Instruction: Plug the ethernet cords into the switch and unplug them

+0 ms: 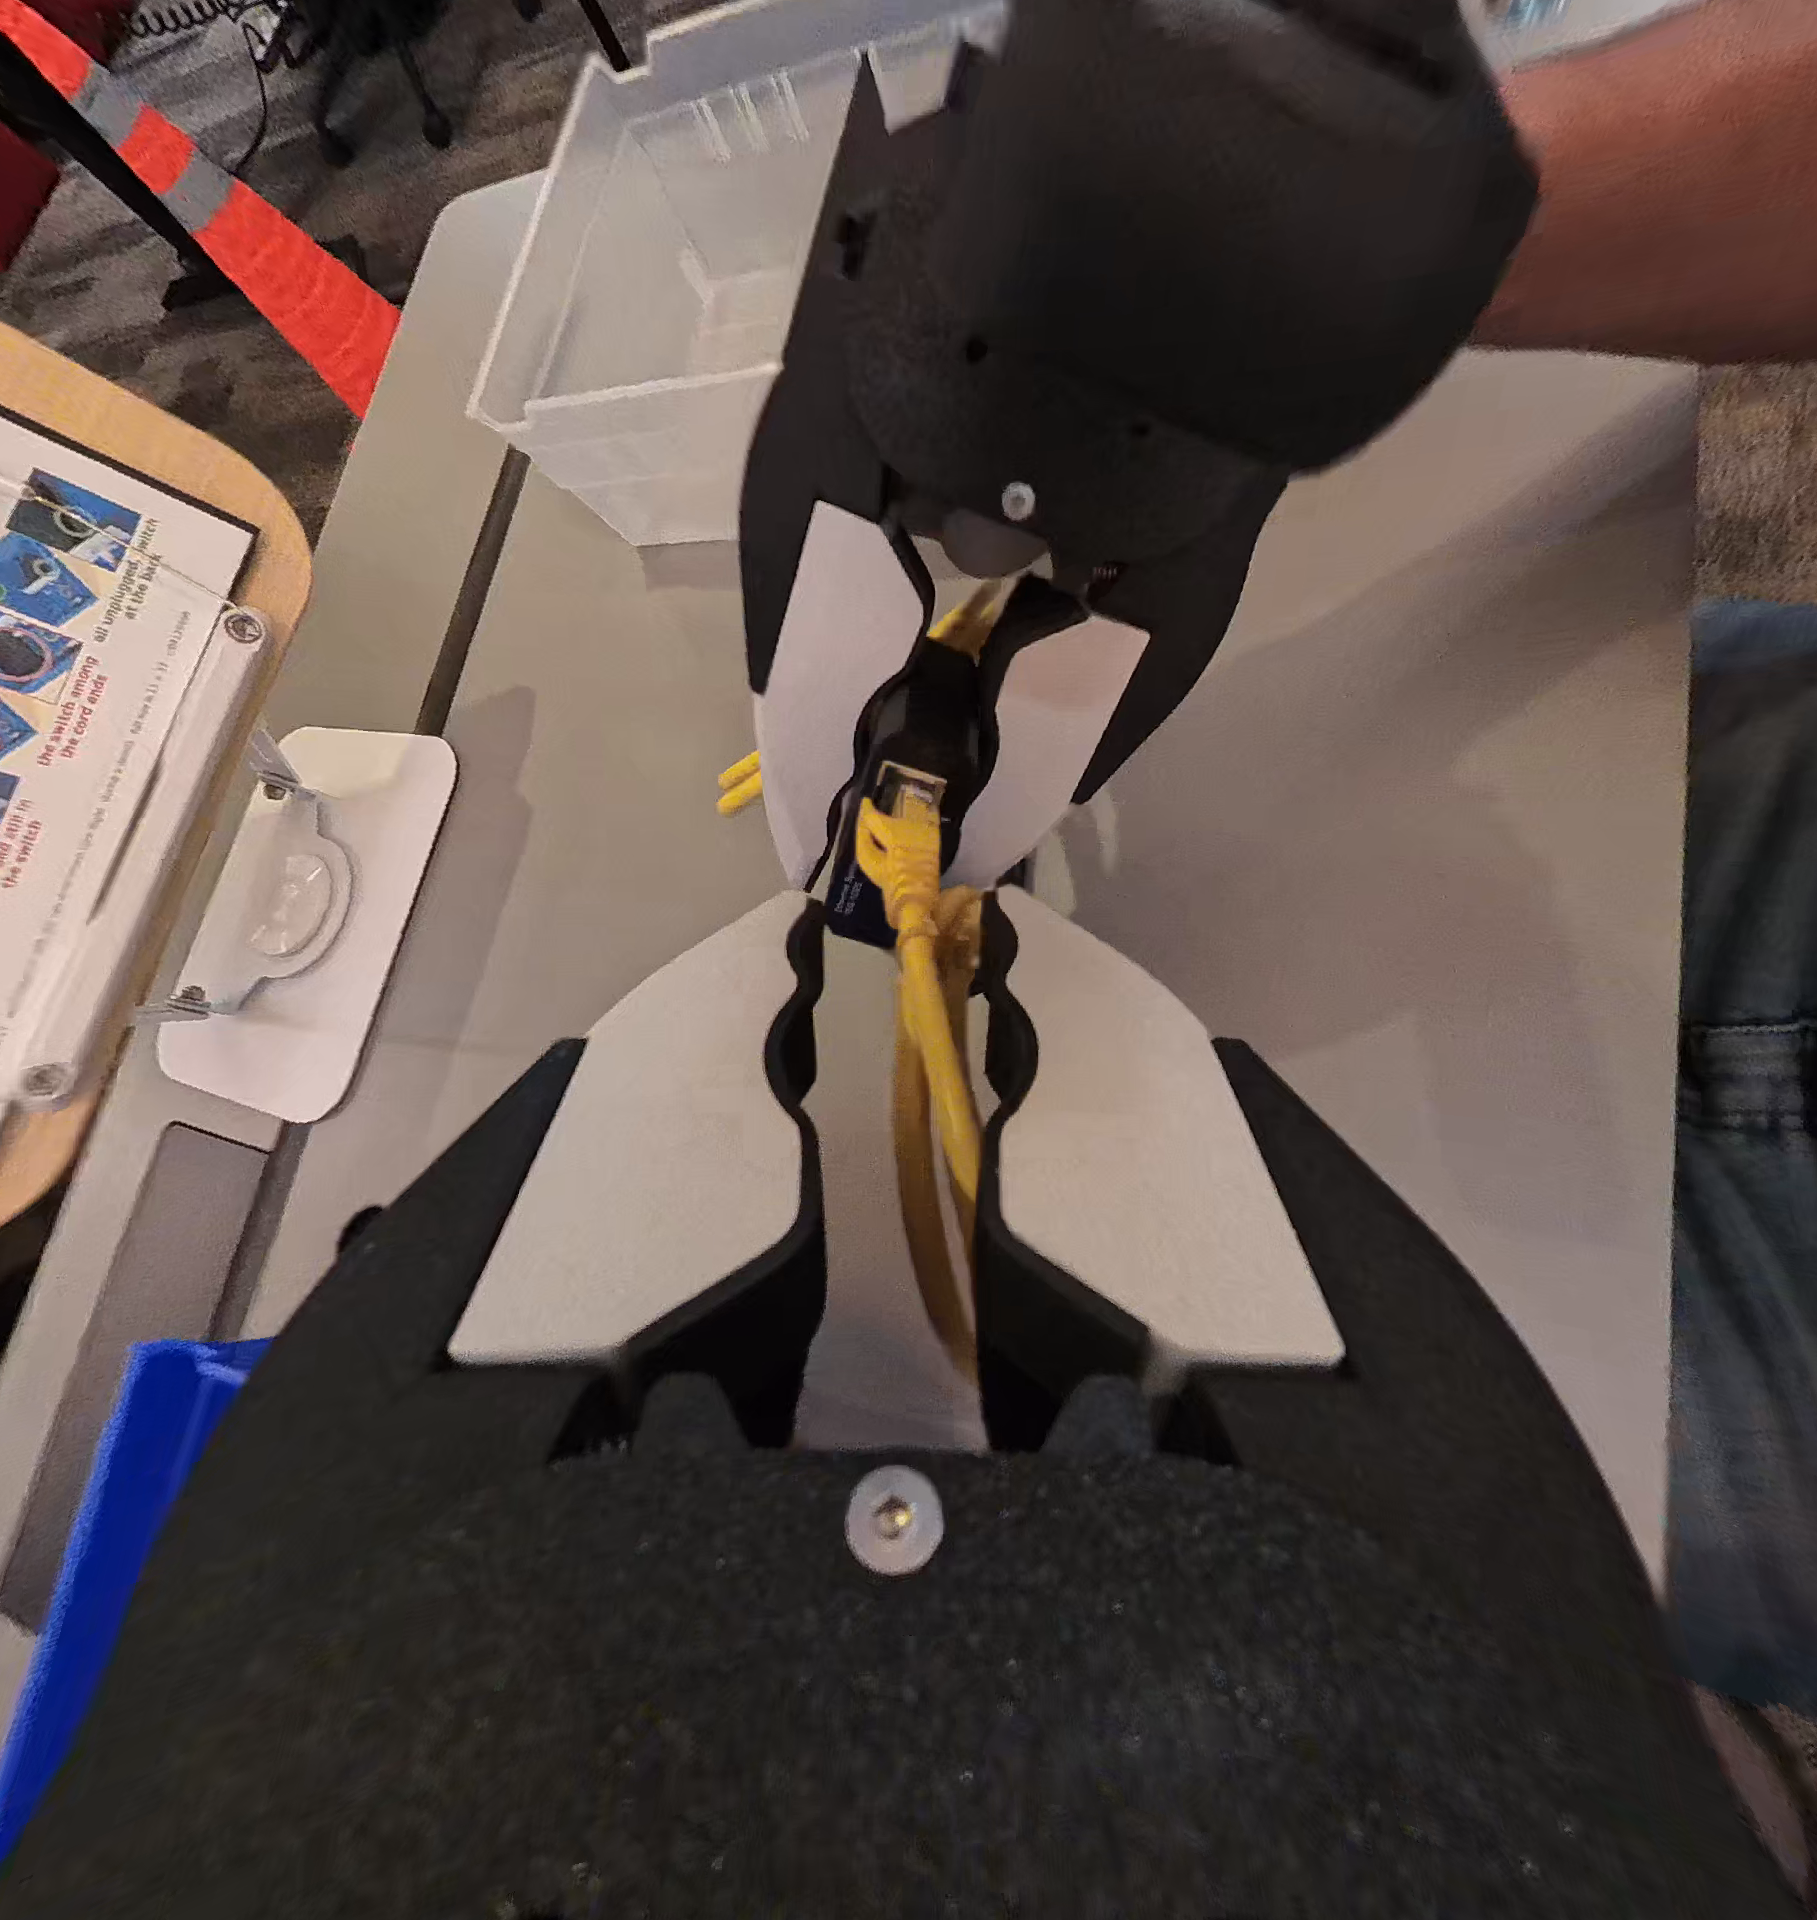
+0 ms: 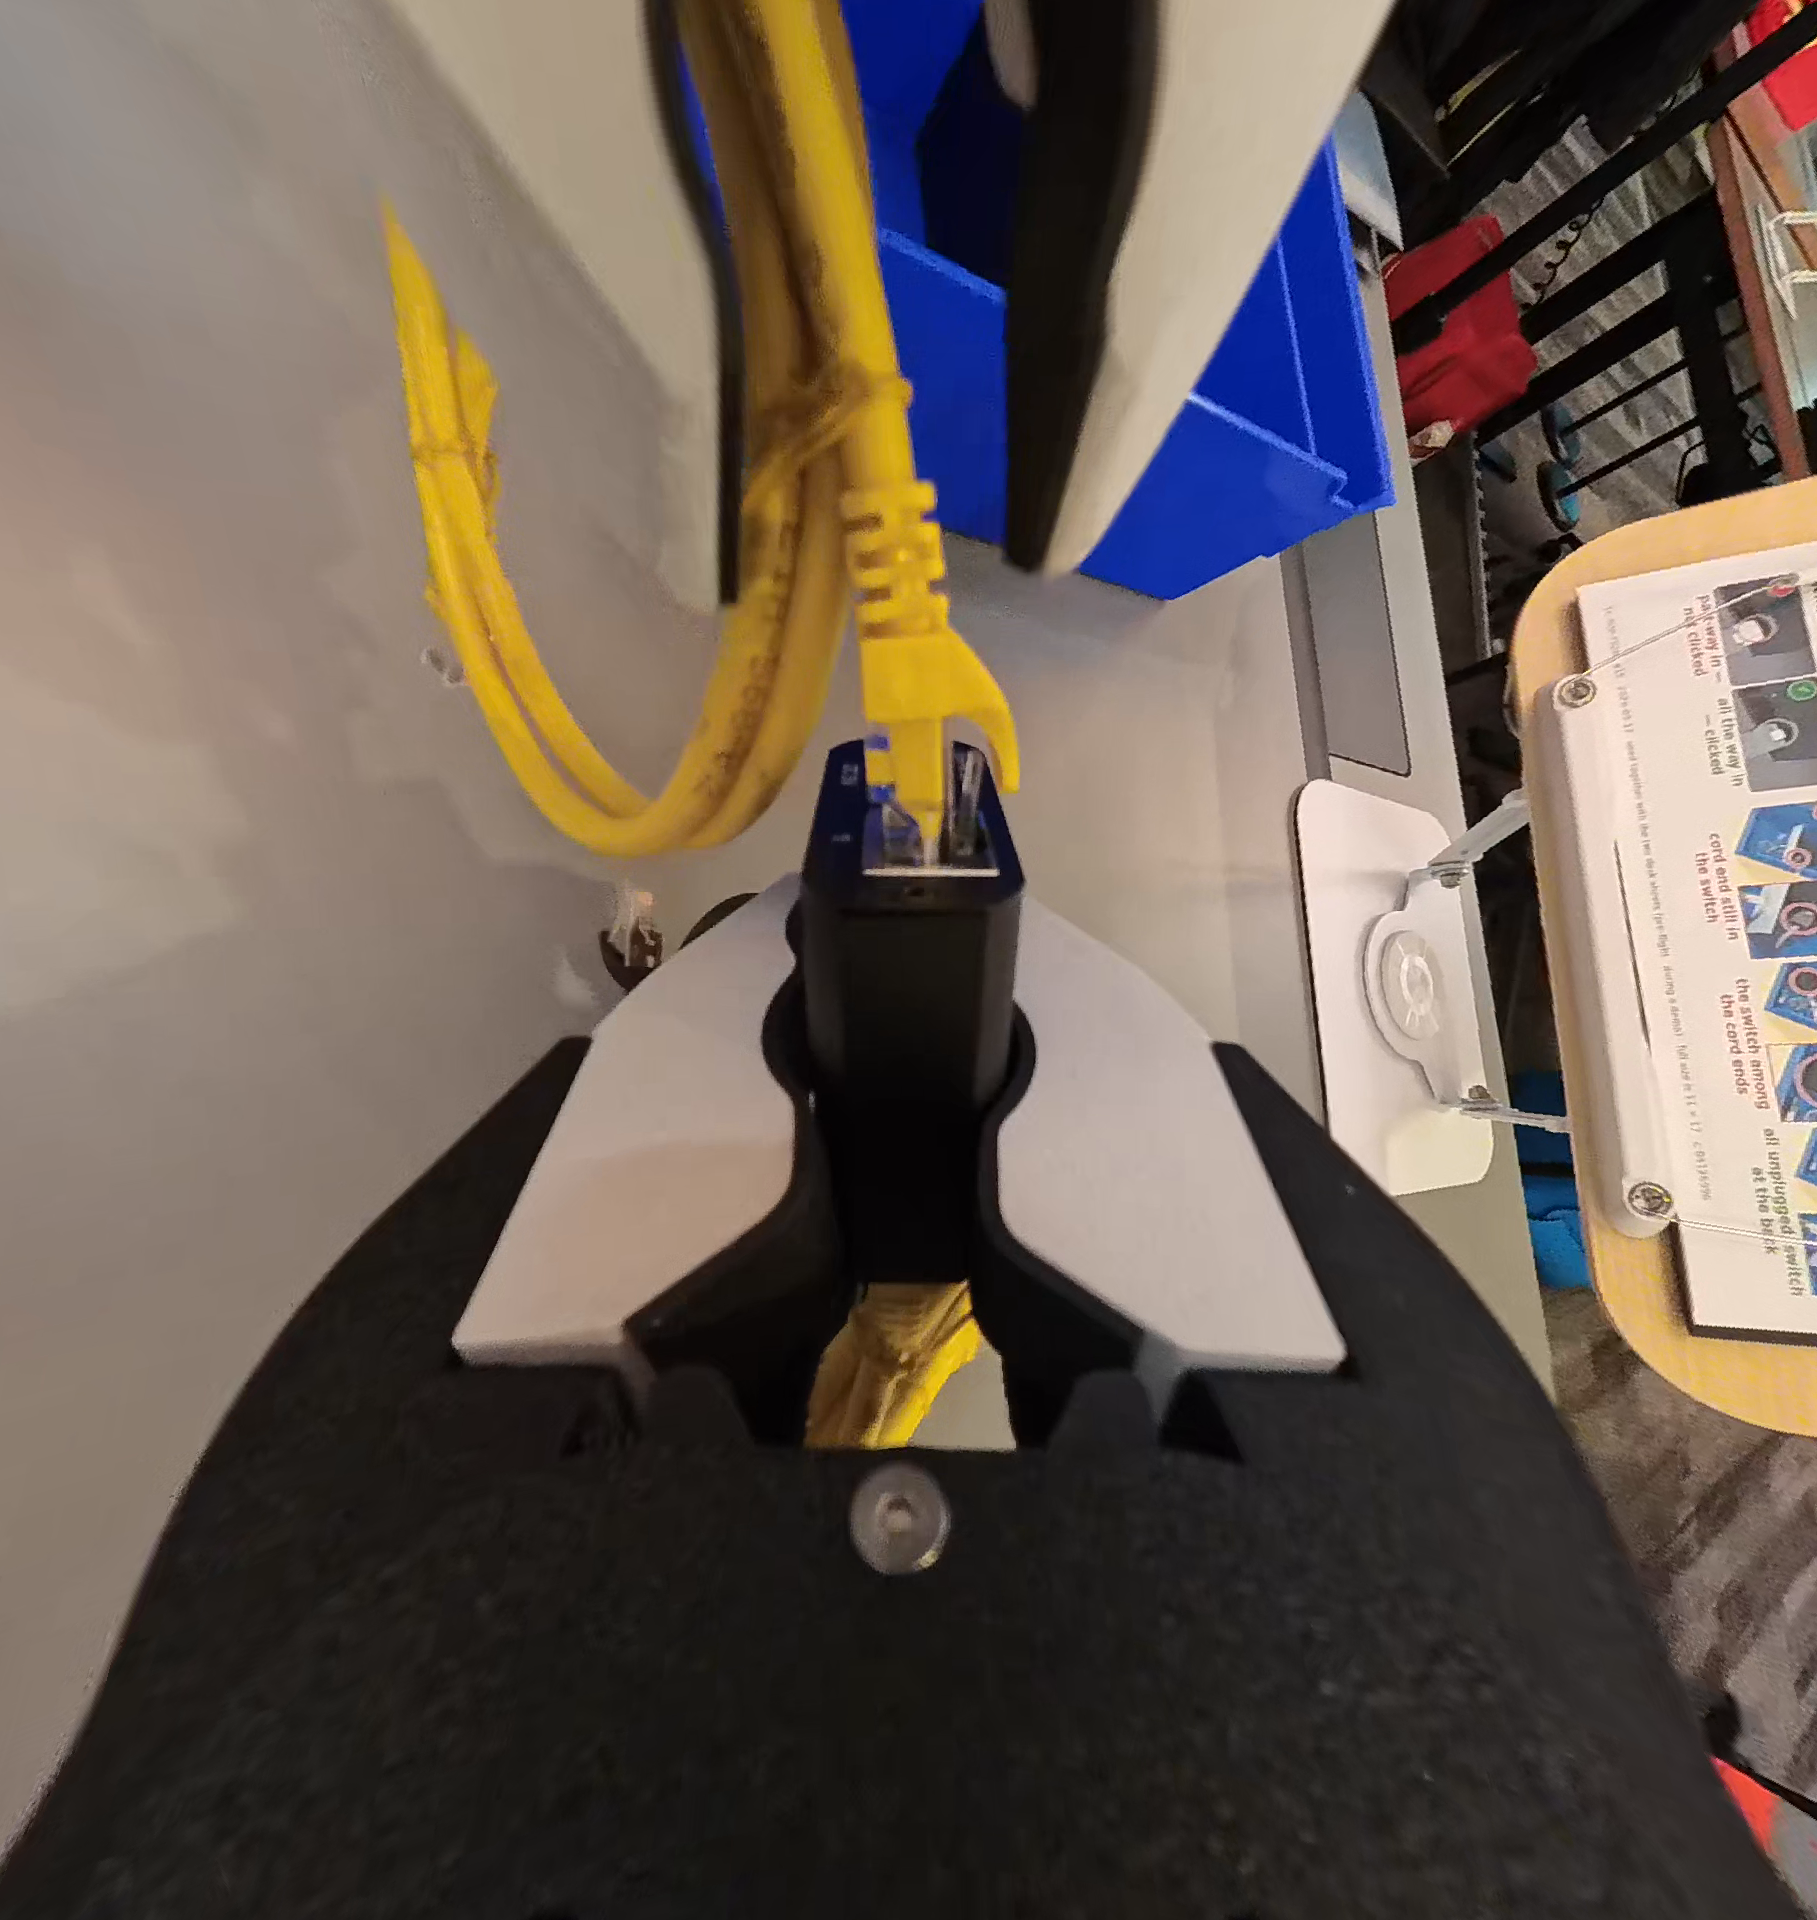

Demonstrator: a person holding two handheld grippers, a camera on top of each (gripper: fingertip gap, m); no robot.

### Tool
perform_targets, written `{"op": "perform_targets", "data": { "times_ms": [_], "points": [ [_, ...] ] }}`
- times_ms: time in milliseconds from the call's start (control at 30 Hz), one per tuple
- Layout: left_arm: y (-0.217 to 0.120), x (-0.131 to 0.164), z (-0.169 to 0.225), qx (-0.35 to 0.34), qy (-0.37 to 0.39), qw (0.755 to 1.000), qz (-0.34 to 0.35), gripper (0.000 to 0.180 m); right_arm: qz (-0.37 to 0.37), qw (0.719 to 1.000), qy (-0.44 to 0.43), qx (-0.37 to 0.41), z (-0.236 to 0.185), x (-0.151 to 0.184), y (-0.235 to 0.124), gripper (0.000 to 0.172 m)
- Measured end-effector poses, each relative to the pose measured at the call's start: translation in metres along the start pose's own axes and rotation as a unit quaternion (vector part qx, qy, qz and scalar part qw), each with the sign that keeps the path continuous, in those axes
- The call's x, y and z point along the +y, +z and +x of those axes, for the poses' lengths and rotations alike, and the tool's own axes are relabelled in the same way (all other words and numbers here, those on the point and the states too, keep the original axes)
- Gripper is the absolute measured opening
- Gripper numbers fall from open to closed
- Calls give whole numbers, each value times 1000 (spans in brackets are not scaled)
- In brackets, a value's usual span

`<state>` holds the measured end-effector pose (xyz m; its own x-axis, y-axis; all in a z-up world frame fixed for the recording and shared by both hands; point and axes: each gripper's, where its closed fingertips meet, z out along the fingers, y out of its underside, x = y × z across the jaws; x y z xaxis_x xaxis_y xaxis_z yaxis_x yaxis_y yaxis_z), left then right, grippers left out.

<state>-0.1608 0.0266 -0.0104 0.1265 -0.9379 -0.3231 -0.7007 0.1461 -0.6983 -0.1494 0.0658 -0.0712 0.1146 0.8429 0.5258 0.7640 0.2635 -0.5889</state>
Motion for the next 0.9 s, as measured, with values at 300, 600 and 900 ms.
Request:
{"op": "perform_targets", "data": {
  "times_ms": [300, 600, 900],
  "points": [
    [-33, -21, -12, 145, -268, 941, 149, 57, 28, 994, -69, 76, 10, -8, -4, 26],
    [-20, -5, -19, 17, -177, 974, 137, 58, 43, 985, -112, 127, 15, -13, -9, 26],
    [-27, -32, -2, 170, -347, 912, 136, 53, 46, 974, -144, 166, 18, -18, -12, 26]
  ]
}}
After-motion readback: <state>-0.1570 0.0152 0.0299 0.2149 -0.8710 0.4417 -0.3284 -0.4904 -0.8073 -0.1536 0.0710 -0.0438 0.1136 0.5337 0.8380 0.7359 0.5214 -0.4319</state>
